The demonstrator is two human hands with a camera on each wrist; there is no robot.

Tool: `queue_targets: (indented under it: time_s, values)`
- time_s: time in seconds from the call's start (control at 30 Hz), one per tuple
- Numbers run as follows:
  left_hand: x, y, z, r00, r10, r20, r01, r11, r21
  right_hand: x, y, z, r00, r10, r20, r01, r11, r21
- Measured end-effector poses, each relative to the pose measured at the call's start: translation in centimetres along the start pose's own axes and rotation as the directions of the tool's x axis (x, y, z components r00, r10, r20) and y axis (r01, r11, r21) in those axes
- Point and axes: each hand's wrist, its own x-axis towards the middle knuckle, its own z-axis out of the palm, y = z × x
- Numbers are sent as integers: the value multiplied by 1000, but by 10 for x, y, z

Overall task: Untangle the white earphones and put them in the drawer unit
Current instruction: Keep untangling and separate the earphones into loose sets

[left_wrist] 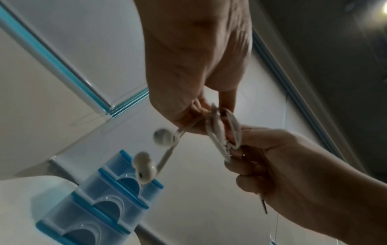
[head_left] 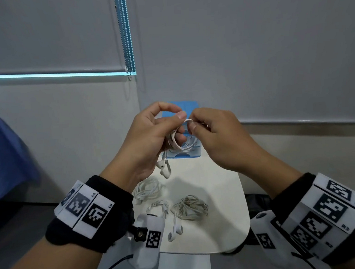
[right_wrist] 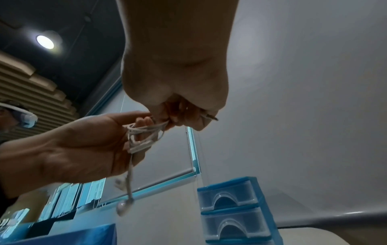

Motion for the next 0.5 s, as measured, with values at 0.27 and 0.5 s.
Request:
queue_targets:
  time_s: [0.27,0.5]
  values:
    - [-2,1,-4,991,104,83,-120,969,215,3,4,-21,980,63,187,-53,997,-56]
    - [-2,4,-6,986,150,77,-162,966,201,-6,21,-46,925,75,373,-177,953,248]
